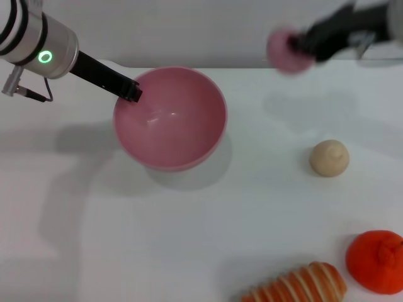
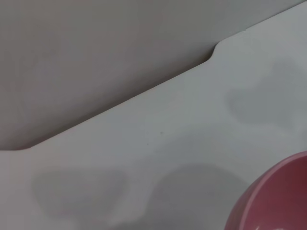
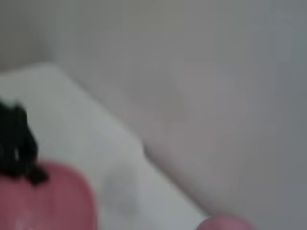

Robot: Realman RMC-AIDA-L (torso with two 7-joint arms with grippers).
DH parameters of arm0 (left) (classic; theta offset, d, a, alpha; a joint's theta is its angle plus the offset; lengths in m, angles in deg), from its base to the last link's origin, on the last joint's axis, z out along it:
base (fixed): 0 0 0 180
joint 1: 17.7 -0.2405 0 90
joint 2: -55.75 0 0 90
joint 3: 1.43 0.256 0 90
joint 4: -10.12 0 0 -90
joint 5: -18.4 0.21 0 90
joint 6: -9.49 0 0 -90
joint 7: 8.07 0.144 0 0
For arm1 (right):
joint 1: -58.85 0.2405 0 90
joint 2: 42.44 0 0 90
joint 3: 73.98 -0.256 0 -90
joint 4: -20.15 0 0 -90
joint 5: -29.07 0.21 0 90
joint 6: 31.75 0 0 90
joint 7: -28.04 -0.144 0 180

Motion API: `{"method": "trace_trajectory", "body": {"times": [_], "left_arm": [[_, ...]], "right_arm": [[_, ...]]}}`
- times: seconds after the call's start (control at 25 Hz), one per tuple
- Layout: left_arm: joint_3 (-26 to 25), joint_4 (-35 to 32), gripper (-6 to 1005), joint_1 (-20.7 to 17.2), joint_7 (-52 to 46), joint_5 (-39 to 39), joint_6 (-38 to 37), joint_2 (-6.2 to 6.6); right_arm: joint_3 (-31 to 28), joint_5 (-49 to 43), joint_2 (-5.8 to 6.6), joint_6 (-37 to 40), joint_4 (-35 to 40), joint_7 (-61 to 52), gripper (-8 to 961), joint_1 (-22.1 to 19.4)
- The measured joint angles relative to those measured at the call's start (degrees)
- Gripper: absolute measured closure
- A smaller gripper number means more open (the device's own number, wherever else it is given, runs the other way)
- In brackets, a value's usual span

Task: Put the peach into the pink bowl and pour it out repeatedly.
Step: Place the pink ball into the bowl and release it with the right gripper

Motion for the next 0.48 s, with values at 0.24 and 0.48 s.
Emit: {"method": "trace_trajectory", "body": {"times": [0.24, 0.48], "left_arm": [[1.3, 0.1, 952, 0.4, -0.4, -0.9, -0.1, 0.00], [1.6, 0.1, 952, 0.4, -0.5, -3.0, 0.0, 0.00]], "right_arm": [[-1.5, 7.7, -0.08, 2.8, 7.8, 0.2, 922, 0.0], [5.2, 8.9, -0.11, 2.4, 5.4, 0.5, 913, 1.7]]}}
